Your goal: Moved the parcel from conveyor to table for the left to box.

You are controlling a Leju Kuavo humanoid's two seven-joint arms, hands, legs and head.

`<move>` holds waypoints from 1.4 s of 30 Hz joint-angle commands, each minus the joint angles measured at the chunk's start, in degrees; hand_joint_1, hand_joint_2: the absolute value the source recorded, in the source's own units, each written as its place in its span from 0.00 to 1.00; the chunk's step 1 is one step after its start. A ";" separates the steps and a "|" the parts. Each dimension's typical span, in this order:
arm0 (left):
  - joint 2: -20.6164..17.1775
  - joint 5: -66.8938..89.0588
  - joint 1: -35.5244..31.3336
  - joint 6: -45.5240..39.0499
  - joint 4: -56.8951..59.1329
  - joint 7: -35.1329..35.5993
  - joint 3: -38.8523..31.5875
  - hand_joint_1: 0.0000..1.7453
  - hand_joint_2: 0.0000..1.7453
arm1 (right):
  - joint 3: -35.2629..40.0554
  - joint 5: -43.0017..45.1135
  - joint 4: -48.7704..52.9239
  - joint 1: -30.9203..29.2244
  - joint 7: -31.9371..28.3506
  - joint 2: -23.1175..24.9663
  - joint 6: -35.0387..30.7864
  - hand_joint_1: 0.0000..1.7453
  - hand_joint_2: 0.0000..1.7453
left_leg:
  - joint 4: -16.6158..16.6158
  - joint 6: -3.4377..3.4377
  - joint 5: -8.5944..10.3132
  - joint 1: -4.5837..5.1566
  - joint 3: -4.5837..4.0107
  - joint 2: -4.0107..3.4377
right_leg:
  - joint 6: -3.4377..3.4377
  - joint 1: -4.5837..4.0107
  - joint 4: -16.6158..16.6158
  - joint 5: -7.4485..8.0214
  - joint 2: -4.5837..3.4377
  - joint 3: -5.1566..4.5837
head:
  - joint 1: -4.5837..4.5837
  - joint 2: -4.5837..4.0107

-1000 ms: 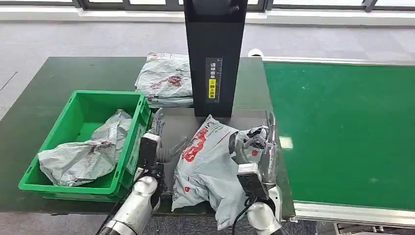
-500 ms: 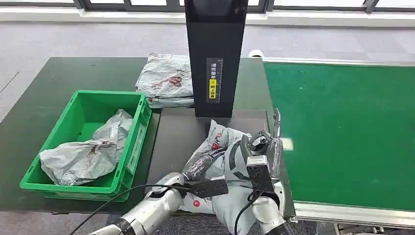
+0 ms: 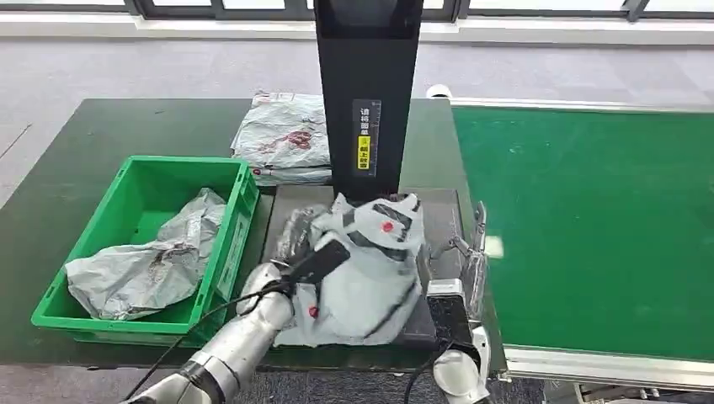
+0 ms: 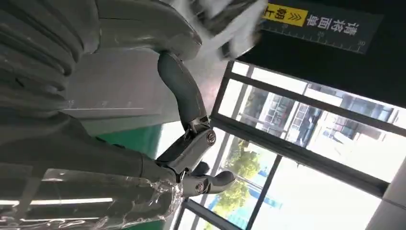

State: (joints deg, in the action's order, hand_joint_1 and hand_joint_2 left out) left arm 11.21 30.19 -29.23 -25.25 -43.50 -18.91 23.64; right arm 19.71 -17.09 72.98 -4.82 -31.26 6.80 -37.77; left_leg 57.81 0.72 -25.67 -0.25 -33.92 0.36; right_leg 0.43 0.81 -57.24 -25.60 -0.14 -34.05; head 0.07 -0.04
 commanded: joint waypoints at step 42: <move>-20.30 7.60 -4.28 -2.71 4.85 6.51 -29.25 0.00 1.00 | -7.72 -7.44 13.75 9.08 6.87 2.26 6.05 0.00 1.00 | -0.10 0.10 -0.01 -0.12 0.02 0.08 | -0.20 -0.08 0.05 -0.13 0.11 0.01 | 0.00 0.00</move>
State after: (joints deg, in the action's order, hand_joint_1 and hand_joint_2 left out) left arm -8.00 32.21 -24.11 -27.95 -59.64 -13.43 -7.93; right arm 14.84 -23.36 85.66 4.45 -25.93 7.93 -33.03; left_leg 57.81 0.82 -25.74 -0.33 -34.07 0.28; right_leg 0.28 0.78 -57.28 -25.71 -0.25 -34.28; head 0.07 -0.04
